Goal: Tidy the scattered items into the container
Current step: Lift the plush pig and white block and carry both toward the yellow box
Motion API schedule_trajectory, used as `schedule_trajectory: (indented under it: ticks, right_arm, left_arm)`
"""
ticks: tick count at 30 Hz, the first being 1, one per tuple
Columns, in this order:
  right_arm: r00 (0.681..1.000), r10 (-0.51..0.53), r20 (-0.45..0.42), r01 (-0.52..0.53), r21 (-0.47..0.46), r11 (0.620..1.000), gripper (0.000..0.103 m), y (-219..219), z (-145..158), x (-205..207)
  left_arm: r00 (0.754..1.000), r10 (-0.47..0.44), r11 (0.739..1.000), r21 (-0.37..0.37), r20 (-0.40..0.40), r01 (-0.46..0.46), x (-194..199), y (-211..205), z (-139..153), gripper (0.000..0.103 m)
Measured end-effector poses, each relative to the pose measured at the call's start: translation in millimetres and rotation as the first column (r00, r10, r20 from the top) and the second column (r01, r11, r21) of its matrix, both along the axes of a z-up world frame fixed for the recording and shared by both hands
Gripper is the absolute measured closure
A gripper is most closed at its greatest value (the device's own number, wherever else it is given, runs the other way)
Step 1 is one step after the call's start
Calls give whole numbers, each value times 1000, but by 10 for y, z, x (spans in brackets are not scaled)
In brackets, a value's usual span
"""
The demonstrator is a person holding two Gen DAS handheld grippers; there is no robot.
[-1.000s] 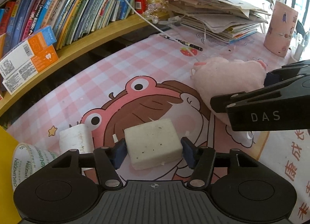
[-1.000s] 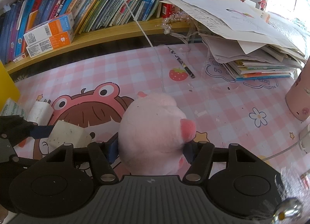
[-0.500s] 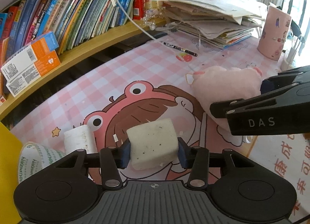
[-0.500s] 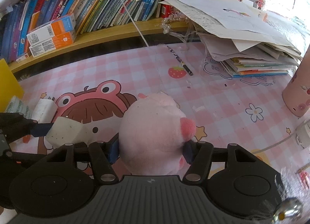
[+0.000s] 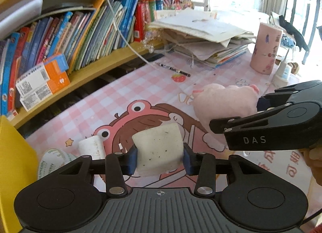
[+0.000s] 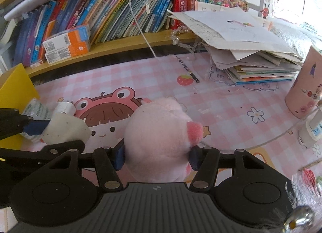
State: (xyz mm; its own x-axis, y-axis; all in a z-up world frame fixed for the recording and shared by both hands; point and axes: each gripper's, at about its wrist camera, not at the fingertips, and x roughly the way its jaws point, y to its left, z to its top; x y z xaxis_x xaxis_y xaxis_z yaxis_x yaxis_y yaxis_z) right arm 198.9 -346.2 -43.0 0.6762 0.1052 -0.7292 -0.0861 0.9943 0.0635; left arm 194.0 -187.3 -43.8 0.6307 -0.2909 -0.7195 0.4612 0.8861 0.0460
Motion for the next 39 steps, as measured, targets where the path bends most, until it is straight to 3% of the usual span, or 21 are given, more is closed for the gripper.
schedule_trajectory:
  ticks: [20, 39]
  right_arm:
    - [999, -15, 52, 14, 5, 1000, 47, 44, 306, -710]
    - [998, 11, 62, -11, -6, 1000, 47, 524, 431, -1259]
  left_arm:
    - [997, 54, 997, -58, 62, -50, -763, 428, 393, 62]
    - [994, 58, 995, -81, 96, -50, -1291, 869, 519, 62]
